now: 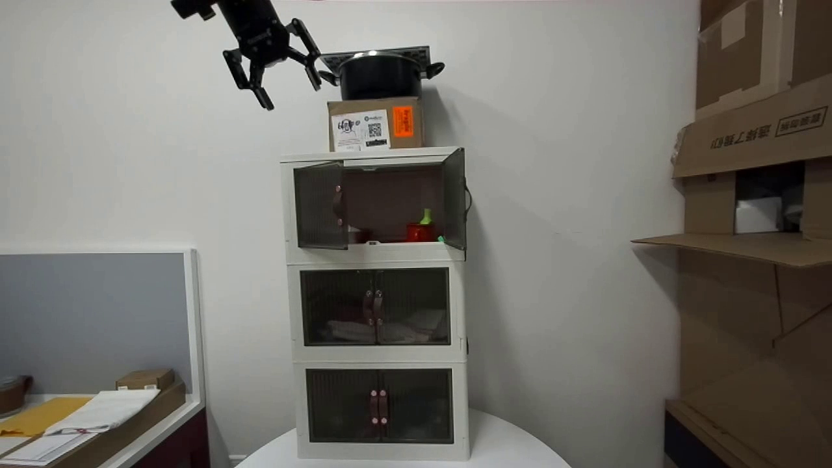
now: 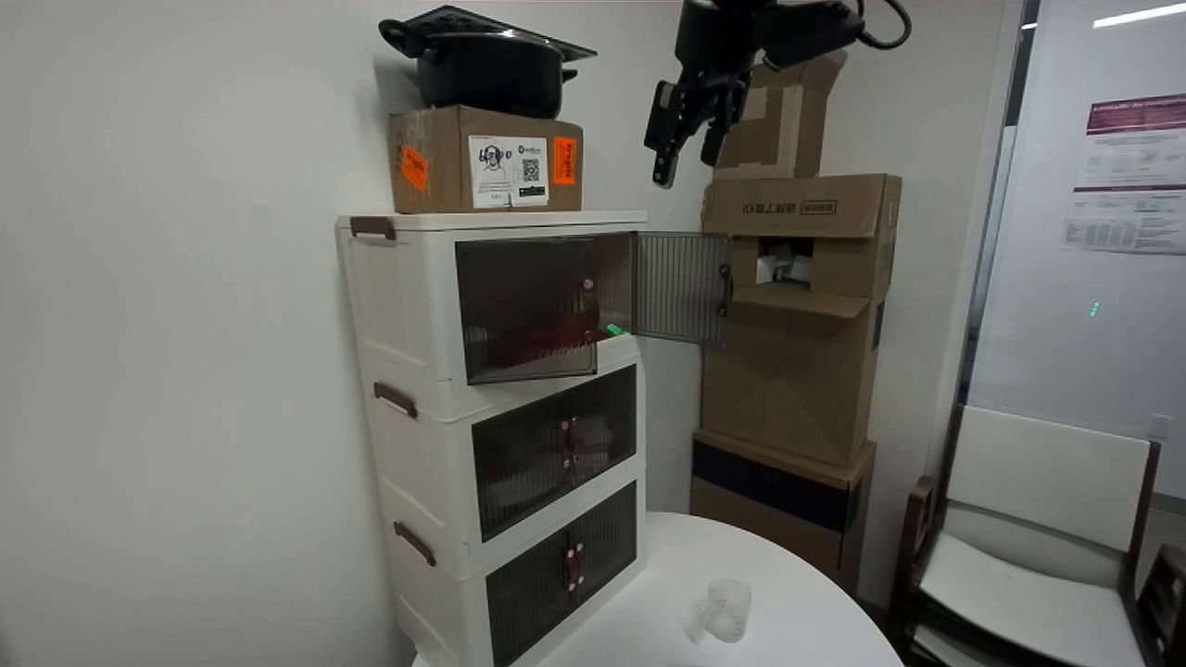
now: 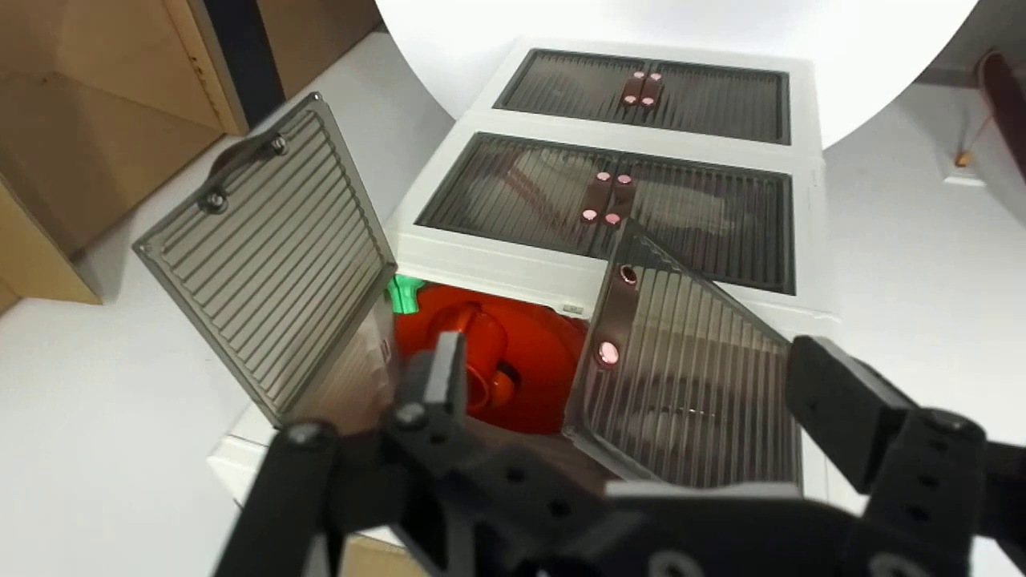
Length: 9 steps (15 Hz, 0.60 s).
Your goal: Open the top left cabinet door, remove the orange cup from the top cabinet and put it on the table
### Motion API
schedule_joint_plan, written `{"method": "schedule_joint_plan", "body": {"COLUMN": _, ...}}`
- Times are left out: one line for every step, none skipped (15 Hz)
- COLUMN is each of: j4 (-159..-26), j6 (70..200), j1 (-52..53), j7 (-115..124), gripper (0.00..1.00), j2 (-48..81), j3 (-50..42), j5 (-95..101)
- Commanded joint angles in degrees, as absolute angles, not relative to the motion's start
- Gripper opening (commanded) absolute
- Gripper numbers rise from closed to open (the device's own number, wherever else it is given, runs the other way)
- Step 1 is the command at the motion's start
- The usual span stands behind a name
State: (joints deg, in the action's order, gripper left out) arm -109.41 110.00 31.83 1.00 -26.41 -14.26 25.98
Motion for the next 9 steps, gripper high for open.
{"method": "schedule_joint_plan", "body": {"j4": -100.01, "j6": 104.53, "j1": 34.42, "j7": -12.68, "gripper": 1.0, "j2": -18.96, "j3": -19.24, "j5": 20.2}}
{"method": "schedule_joint_plan", "body": {"j4": -98.77, "j6": 104.09, "j1": 34.53, "j7": -15.48, "gripper": 1.0, "j2": -17.4, "j3": -20.3, "j5": 19.36}}
{"method": "schedule_joint_plan", "body": {"j4": -97.65, "j6": 105.14, "j1": 24.7, "j7": -20.69, "gripper": 1.0, "j2": -14.39, "j3": -14.24, "j5": 14.4}}
{"method": "schedule_joint_plan", "body": {"j4": -96.63, "j6": 105.45, "j1": 23.16, "j7": -23.04, "gripper": 1.0, "j2": -12.49, "j3": -13.83, "j5": 12.84}}
{"method": "schedule_joint_plan", "body": {"j4": -95.84, "j6": 106.13, "j1": 20.6, "j7": -25.18, "gripper": 1.0, "j2": -10.72, "j3": -12.48, "j5": 11.45}}
{"method": "schedule_joint_plan", "body": {"j4": -95.29, "j6": 107.2, "j1": 18.3, "j7": -26.58, "gripper": 1.0, "j2": -9.05, "j3": -11.09, "j5": 10.78}}
{"method": "schedule_joint_plan", "body": {"j4": -94.61, "j6": 108.18, "j1": 16.4, "j7": -27.95, "gripper": 1.0, "j2": -7.28, "j3": -9.61, "j5": 9.97}}
{"method": "schedule_joint_plan", "body": {"j4": -93.78, "j6": 108.94, "j1": 14.78, "j7": -29.28, "gripper": 1.0, "j2": -5.6, "j3": -8.31, "j5": 8.95}}
{"method": "schedule_joint_plan", "body": {"j4": -92.71, "j6": 109.64, "j1": 13.48, "j7": -30.54, "gripper": 1.0, "j2": -3.86, "j3": -7.07, "j5": 7.85}}
